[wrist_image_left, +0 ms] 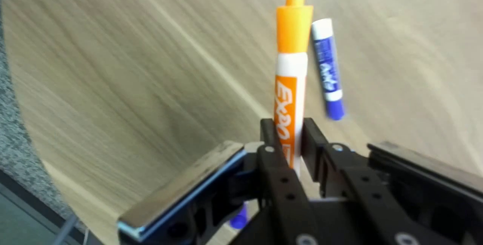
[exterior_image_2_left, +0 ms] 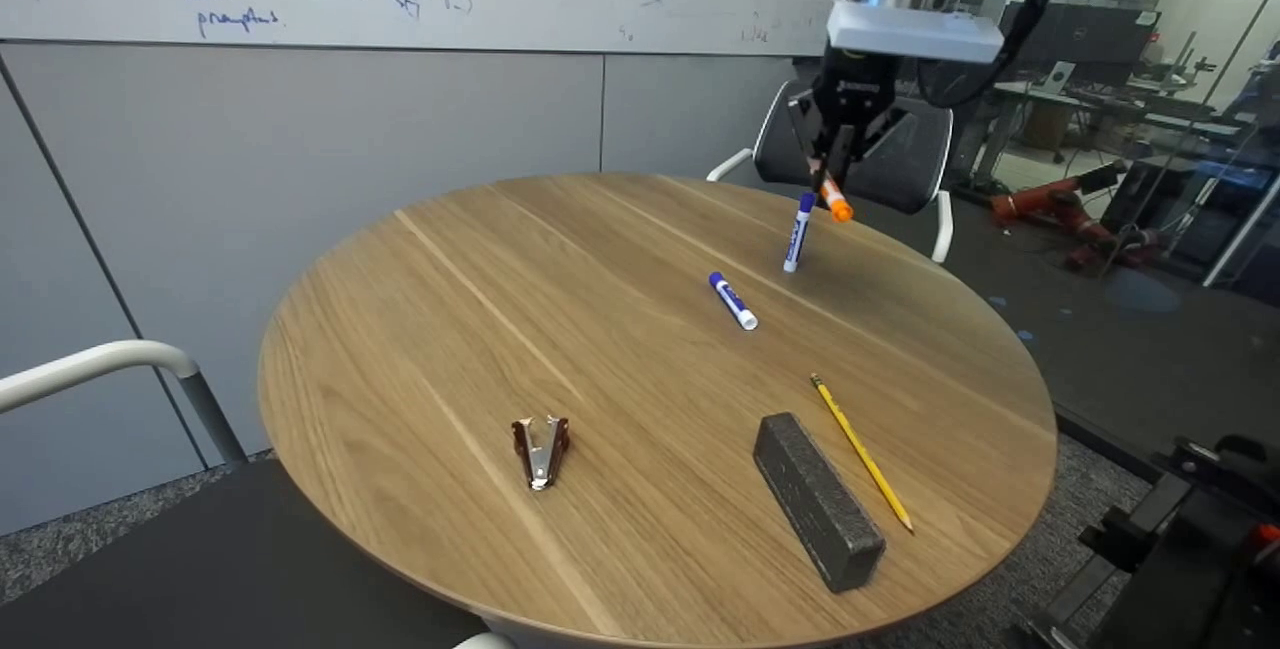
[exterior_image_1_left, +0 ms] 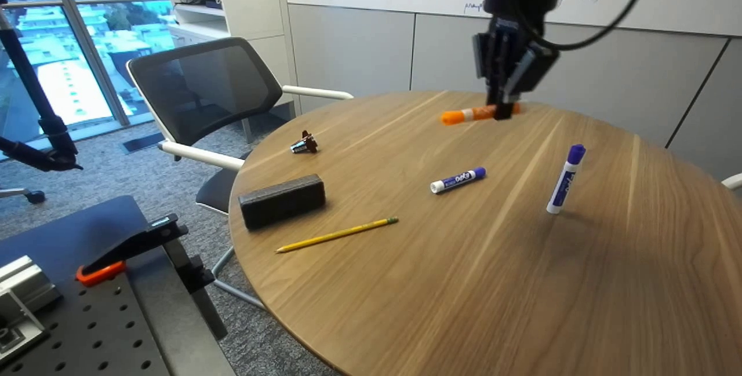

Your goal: Move the yellow marker to the left

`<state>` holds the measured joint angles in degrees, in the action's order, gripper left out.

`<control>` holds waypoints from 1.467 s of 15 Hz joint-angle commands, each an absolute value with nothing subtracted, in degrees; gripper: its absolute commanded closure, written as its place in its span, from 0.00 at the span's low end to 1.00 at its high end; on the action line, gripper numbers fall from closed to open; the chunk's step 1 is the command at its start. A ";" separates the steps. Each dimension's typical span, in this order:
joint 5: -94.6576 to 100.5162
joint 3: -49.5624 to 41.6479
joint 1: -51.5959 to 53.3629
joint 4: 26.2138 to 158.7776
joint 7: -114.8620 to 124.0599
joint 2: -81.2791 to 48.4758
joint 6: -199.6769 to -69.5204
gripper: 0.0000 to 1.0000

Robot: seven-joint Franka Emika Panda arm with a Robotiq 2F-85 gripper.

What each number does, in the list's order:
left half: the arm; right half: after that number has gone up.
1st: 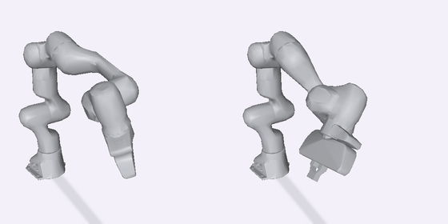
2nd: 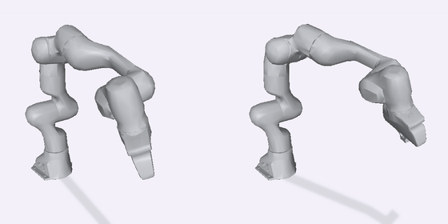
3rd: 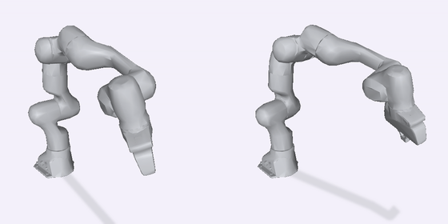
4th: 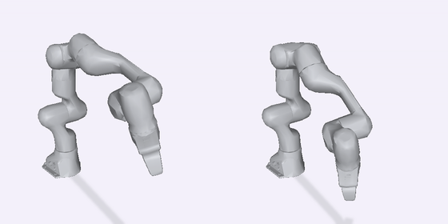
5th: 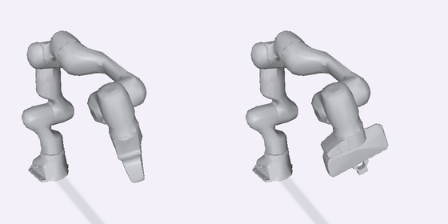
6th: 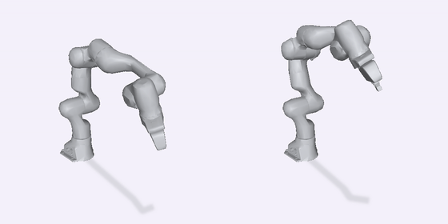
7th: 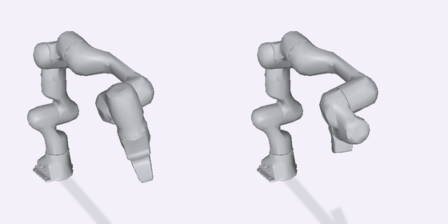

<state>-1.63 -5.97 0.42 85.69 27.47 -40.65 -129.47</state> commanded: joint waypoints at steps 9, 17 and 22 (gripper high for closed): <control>-1.40 -0.86 16.26 65.79 34.03 -54.21 -123.65 0.95; -1.42 -2.13 15.34 45.44 35.24 -71.22 -116.59 0.95; -1.35 -2.55 15.09 33.29 35.93 -80.47 -111.79 0.95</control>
